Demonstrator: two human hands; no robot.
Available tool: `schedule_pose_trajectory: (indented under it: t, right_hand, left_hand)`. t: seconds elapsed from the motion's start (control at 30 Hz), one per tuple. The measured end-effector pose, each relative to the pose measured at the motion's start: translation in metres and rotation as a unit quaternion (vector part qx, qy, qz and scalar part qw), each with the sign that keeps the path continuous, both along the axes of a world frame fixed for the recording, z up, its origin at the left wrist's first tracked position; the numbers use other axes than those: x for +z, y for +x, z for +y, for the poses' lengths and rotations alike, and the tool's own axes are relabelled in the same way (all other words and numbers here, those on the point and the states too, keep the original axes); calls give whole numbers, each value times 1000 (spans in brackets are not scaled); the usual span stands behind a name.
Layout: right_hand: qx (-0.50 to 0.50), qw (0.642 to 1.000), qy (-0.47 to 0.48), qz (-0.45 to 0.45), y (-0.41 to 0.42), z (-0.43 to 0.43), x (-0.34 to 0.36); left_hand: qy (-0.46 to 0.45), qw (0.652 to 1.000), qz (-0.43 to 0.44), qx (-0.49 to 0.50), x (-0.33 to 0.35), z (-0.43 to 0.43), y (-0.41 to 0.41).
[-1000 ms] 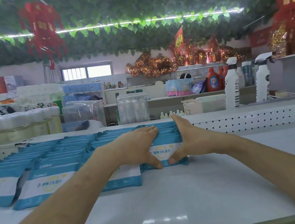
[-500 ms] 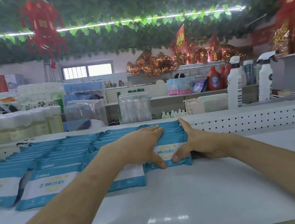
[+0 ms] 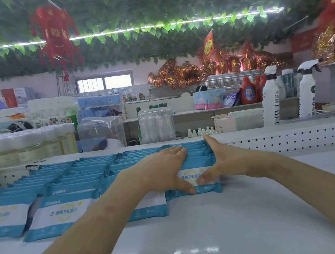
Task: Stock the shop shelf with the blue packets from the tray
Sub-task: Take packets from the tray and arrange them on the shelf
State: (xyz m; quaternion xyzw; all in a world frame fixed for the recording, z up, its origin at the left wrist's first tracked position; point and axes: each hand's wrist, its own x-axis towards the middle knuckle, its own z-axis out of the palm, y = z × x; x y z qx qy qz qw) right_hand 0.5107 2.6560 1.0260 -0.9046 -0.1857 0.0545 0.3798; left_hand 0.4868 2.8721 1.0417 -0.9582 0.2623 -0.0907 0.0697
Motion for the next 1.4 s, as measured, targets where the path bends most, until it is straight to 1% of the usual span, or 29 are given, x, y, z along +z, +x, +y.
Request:
schedule_pose_trajectory:
  t: [0.1,0.2,0.3,0.37,0.43,0.47,0.57,0.67,0.73,0.8,0.93,1.07,1.2,1.4]
  right_hand:
    - [8,999,-40,-23,4,0,-5]
    - [3,999,-48,-23,3,-1,-4]
    - [-3,998,-59,-21,-12,-4,8]
    - [-33,993,-91,-71,-23,-1,20]
    - [-49,982,-121,-140,-37,9,33]
    - [-39,977,-130,-163,-46,19,39]
    - [38,967,-181,-177,-74,61,48]
    - [97,935,-275,-200,-83,105,37]
    - [96,912,-328,-227,-77,125,28]
    - [80,902,-357,-230,-69,135,21]
    - [48,894,-376,-238,-60,145,17]
    - [45,858,-418,-294,-50,156,20]
    - [41,844,-433,-314,-44,162,23]
    - [35,849,-418,-322,-56,147,17]
  left_hand:
    - [-3,1000,-4,11,-1,-2,1]
    - [-2,1000,-1,17,1,-3,-1]
    - [-41,999,13,16,7,4,-9]
    - [-55,998,-6,7,19,20,-21]
    - [-64,998,-8,9,35,46,-37]
    - [-63,998,5,22,41,62,-46]
    - [-28,996,53,58,47,117,-58]
    - [0,994,90,63,34,152,-60]
    - [16,993,103,52,22,162,-56]
    - [35,995,85,36,11,163,-50]
    - [34,999,13,13,5,157,-39]
    - [40,999,-15,21,7,154,-29]
    - [38,998,-23,36,7,151,-22]
    - [-1,1000,7,16,4,157,-32]
